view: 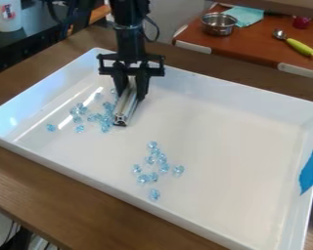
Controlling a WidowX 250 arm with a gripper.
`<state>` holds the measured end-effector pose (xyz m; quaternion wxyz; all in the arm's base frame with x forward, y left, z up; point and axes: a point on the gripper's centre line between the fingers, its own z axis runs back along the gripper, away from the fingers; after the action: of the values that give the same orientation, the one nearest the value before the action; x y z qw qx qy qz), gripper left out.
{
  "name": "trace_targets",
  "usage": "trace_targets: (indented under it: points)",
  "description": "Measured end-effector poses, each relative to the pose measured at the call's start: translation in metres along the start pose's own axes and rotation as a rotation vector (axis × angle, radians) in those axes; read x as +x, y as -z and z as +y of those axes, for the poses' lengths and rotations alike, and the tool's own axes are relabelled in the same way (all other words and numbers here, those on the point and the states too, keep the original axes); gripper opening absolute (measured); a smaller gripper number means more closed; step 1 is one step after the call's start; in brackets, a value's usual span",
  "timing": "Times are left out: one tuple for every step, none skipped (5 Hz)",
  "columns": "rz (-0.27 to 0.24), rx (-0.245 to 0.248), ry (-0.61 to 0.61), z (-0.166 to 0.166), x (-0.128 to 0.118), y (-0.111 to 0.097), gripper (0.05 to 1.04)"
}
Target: Sweep into pile
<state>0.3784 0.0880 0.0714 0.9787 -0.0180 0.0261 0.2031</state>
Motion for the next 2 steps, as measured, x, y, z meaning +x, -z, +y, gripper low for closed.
trace_targets:
  points:
    - [-0.006,-0.014,-0.061,0.031,0.005,-0.002,0.379]
    - [-0.002,-0.035,-0.115,0.051,0.001,-0.002,0.379]
